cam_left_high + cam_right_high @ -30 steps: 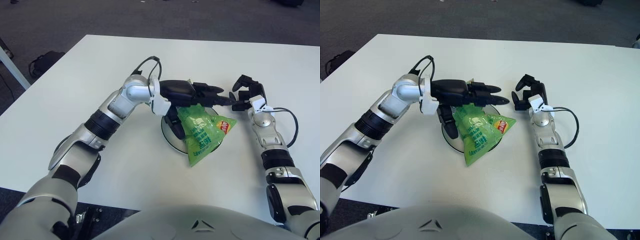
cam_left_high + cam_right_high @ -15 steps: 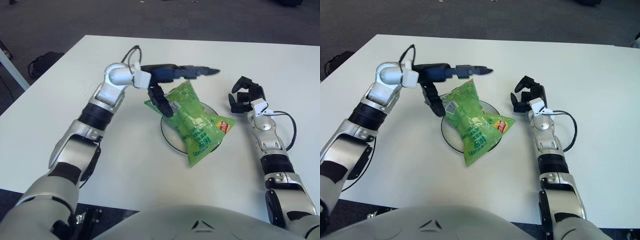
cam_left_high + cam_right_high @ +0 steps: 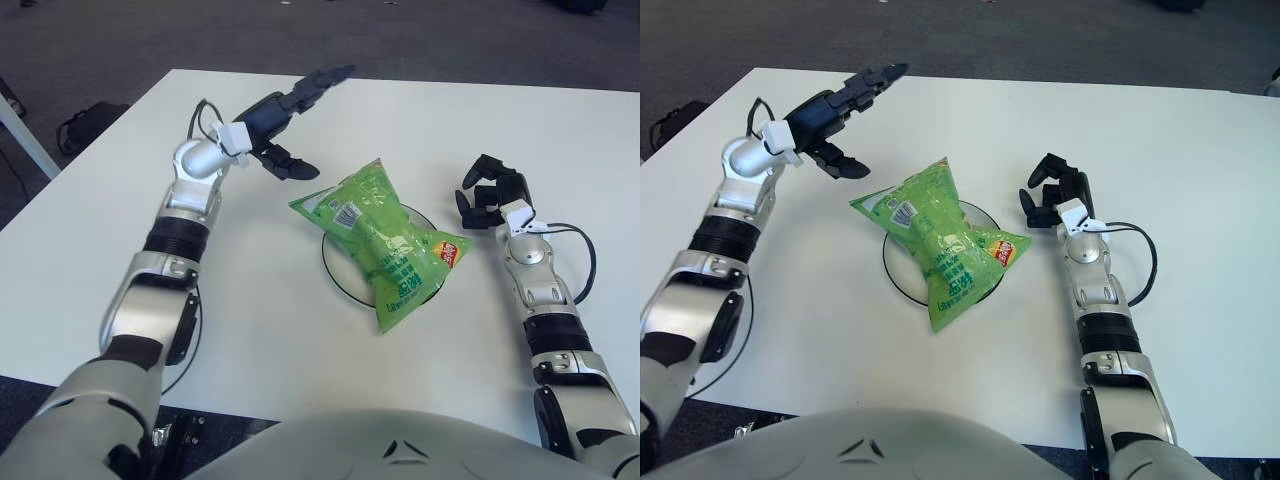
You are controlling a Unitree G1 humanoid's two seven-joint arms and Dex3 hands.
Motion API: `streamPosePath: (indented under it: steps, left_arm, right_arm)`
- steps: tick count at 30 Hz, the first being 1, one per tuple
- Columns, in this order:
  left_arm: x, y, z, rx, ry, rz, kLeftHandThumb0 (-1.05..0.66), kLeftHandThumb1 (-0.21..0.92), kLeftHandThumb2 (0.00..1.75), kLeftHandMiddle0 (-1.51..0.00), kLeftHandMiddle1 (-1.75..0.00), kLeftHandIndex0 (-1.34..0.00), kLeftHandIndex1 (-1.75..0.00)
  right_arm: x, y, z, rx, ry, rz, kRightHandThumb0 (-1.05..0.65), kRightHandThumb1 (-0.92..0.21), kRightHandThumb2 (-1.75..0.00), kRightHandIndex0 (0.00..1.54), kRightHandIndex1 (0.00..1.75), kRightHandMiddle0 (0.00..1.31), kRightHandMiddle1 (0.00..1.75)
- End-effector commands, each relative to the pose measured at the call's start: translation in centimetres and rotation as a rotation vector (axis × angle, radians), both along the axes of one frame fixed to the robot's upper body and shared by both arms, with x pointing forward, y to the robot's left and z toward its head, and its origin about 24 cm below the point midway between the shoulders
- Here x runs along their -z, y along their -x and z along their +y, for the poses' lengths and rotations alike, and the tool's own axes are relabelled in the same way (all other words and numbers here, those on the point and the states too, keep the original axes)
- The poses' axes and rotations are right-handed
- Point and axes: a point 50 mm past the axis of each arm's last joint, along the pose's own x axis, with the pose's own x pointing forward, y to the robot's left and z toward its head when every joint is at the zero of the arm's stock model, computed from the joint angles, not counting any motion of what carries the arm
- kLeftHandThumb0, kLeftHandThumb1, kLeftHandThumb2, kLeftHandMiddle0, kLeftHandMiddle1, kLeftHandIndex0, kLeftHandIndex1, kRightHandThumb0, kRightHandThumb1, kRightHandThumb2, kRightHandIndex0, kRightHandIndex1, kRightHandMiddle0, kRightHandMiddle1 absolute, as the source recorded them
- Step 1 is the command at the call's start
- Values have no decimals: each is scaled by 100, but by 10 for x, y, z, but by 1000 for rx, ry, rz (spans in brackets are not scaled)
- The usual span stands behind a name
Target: Put the snack into the plate.
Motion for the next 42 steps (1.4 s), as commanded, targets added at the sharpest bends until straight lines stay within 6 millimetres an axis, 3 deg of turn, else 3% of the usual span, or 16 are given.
streamPosePath:
  steps: [1,2,5,6,7,9,10,14,16,18,28,42]
  left_arm:
    - [15,-6,4,-104,101,82,-70,56,72,-16,-8,0,-62]
    - [22,-9,12,-154,118,115,-70,56,73,-17,-9,0,-64]
    - [32,-12,22,-223,135,155,-63,59,78,-21,-42,0,-86]
    - [37,-11,24,-265,170,168,-63,59,78,-21,-46,0,-88]
    - [41,-10,24,-306,222,182,-58,59,82,-27,-60,-2,-105]
    - [48,-7,24,-369,318,210,-52,57,89,-31,-85,-9,-127]
    - [49,-6,24,-387,353,221,-47,61,86,-37,-102,-19,-142]
    - [56,-2,26,-464,447,267,-41,65,84,-46,-129,-34,-162]
    - [59,0,27,-504,490,294,-17,53,99,-52,-142,-37,-169]
    - [62,2,27,-540,515,317,-9,44,111,-56,-151,-39,-172]
    - [83,10,33,-573,477,401,-1,19,147,-71,-173,-47,-174]
    - [102,20,35,-551,455,475,-1,5,161,-84,-175,-61,-166]
  right_arm:
    - [36,15,-1,16,-2,172,-51,-26,-138,125,175,66,175]
    - [36,15,-1,16,-2,172,-51,-26,-138,125,175,66,175]
    - [36,15,-2,17,-3,172,-51,-26,-139,125,175,66,175]
    - [36,15,-2,17,-4,172,-51,-26,-139,125,175,66,175]
    - [36,15,-2,18,-6,170,-51,-25,-139,125,175,67,175]
    - [37,15,-2,21,-10,167,-51,-25,-139,126,175,67,175]
    - [37,15,-3,22,-11,165,-51,-25,-139,126,175,67,175]
    - [37,15,-3,27,-16,163,-51,-25,-140,126,175,67,175]
    - [37,15,-4,30,-19,162,-51,-25,-140,126,175,67,175]
    - [37,15,-4,33,-22,161,-51,-24,-140,126,175,67,175]
    - [38,14,-7,64,-64,150,-51,-24,-141,125,175,68,175]
    - [38,14,-12,177,-187,123,-51,-25,-140,125,175,67,175]
